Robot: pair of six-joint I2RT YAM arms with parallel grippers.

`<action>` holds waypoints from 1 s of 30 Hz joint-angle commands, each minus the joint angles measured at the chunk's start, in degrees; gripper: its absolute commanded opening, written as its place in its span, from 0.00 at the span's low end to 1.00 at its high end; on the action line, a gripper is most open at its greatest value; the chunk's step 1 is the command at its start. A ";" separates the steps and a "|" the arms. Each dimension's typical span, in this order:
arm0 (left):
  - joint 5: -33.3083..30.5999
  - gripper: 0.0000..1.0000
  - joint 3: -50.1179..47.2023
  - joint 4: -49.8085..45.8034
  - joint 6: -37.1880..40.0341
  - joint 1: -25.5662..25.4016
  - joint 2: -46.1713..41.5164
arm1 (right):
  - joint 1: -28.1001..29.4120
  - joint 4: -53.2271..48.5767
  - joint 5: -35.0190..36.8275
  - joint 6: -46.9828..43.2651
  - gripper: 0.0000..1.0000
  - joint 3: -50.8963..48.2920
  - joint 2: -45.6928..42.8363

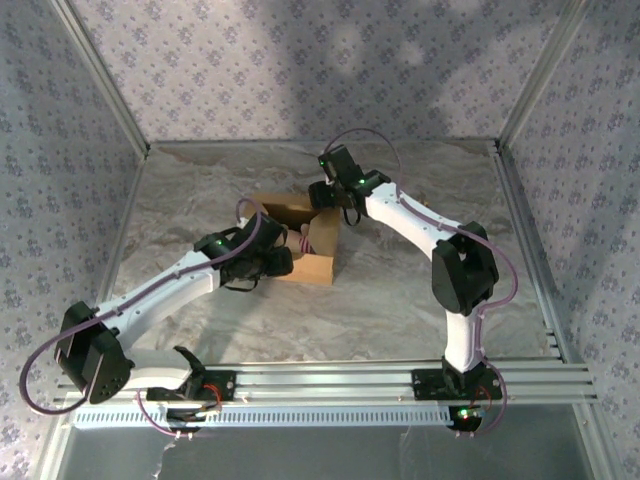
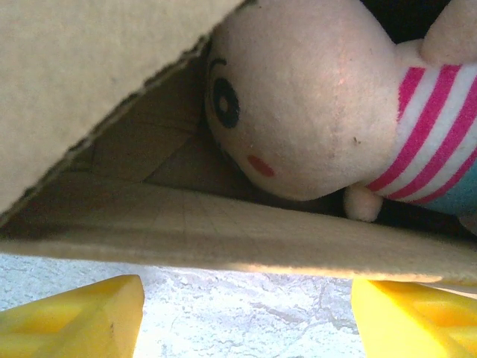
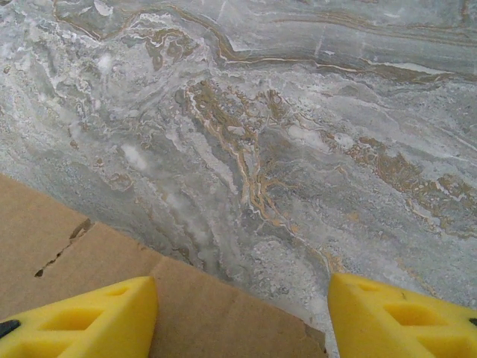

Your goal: Unpack the express box

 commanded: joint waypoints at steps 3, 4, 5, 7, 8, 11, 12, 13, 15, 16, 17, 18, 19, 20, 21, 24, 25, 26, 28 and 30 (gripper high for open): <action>0.06 0.75 0.69 -1.06 -0.57 -0.48 -2.22 | 1.38 -4.23 -2.62 -3.14 0.64 2.84 -3.43; 0.20 0.75 0.61 -1.00 -0.45 -0.49 -2.59 | 1.48 -4.45 -2.51 -3.32 0.64 3.14 -4.01; 0.26 0.75 0.56 -1.21 -0.39 -0.49 -3.14 | 1.51 -4.67 -2.32 -3.58 0.65 3.34 -4.68; 0.22 0.75 0.49 -1.72 -0.40 -0.44 -4.11 | 1.70 -4.98 -1.79 -4.06 0.65 3.58 -5.86; 0.18 0.75 0.51 -2.03 -0.40 -0.45 -4.65 | 1.89 -5.30 -1.32 -4.20 0.66 3.70 -6.60; 0.20 0.75 0.60 -3.12 -0.32 -0.50 -6.30 | 2.74 -5.93 0.93 -4.60 0.66 3.42 -8.62; 0.20 0.75 0.60 -3.36 -0.25 -0.52 -6.86 | 3.12 -6.05 1.58 -4.69 0.66 3.21 -9.32; 0.03 0.75 0.59 -3.71 -0.13 -0.45 -7.28 | 3.49 -6.30 2.12 -4.74 0.66 3.04 -9.81; -0.10 0.75 0.68 -4.60 0.02 -0.44 -8.08 | 4.32 -6.77 3.56 -4.40 0.66 2.48 -10.95; -0.14 0.75 0.76 -5.12 0.10 -0.51 -8.37 | 4.62 -6.86 4.14 -4.22 0.66 2.09 -11.49; -0.19 0.75 0.92 -5.72 0.20 -0.46 -8.69 | 5.08 -6.86 5.01 -3.92 0.66 1.53 -12.13; -0.21 0.75 1.10 -6.34 0.26 -0.48 -9.06 | 5.52 -6.86 5.89 -3.48 0.67 0.89 -12.75; -0.32 0.75 1.27 -6.82 0.39 -0.50 -9.40 | 5.87 -6.86 6.53 -3.06 0.67 0.26 -13.35; -0.52 0.75 1.39 -7.48 0.36 -0.48 -9.87 | 6.31 -6.86 7.06 -2.62 0.67 -0.53 -14.03; -0.73 0.75 1.46 -8.08 0.44 -0.46 -10.39 | 6.70 -6.81 7.83 -2.14 0.67 -1.29 -14.57; -2.64 0.75 2.30 -10.22 1.08 -0.36 -11.89 | 7.75 -6.79 9.35 -1.26 0.68 -3.30 -16.25; -3.58 0.76 2.80 -11.26 1.28 -0.38 -12.22 | 8.02 -6.86 9.92 -0.79 0.68 -3.87 -16.76; -4.64 0.76 3.47 -12.22 1.66 -0.25 -12.57 | 8.24 -6.85 10.09 -0.38 0.68 -4.61 -17.25; -5.59 0.76 4.82 -13.20 2.92 0.39 -13.05 | 8.77 -6.84 10.56 0.16 0.68 -5.69 -17.84; -6.49 0.77 6.35 -14.05 4.26 1.59 -13.33 | 9.46 -6.79 11.55 0.61 0.69 -6.22 -18.10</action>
